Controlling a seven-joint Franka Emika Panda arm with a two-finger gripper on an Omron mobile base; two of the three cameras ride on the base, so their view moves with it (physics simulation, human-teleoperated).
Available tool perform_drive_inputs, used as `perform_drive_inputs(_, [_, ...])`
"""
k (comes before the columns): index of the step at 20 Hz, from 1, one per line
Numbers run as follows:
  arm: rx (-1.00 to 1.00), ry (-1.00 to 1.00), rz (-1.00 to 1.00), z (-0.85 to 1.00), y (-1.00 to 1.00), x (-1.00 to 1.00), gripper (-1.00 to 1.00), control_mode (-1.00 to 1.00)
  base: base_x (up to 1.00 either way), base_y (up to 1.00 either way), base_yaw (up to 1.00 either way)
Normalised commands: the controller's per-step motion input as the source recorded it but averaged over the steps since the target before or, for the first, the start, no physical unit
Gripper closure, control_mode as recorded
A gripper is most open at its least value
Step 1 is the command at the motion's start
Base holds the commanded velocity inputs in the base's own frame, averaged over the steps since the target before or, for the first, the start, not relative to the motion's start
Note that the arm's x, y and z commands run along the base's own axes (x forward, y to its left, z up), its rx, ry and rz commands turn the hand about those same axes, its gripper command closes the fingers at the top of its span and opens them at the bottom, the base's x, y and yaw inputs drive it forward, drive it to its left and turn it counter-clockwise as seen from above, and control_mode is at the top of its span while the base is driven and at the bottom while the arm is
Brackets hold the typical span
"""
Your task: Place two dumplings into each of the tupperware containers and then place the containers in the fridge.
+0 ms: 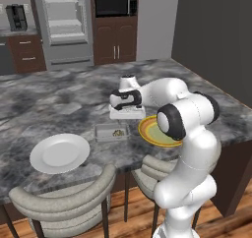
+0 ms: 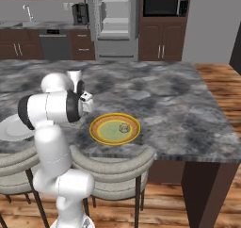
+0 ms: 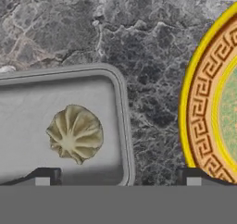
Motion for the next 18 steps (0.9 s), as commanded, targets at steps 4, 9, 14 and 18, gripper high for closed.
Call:
perform_drive_inputs(4, [0.05,0.0,-0.13,0.0,-1.0,-0.23,-1.0,-1.0,0.0,0.0,0.0])
perform_drive_inputs(9, [0.05,-0.01,-0.15,-0.04,-1.0,-0.21,-1.0,-1.0,0.0,0.0,0.0])
perform_drive_inputs(14, [0.0,-0.01,-0.1,0.0,-1.0,-0.2,-1.0,-1.0,0.0,0.0,0.0])
perform_drive_inputs(18, [-0.01,0.01,-0.11,0.0,-0.94,0.0,-1.0,-1.0,0.0,0.0,0.0])
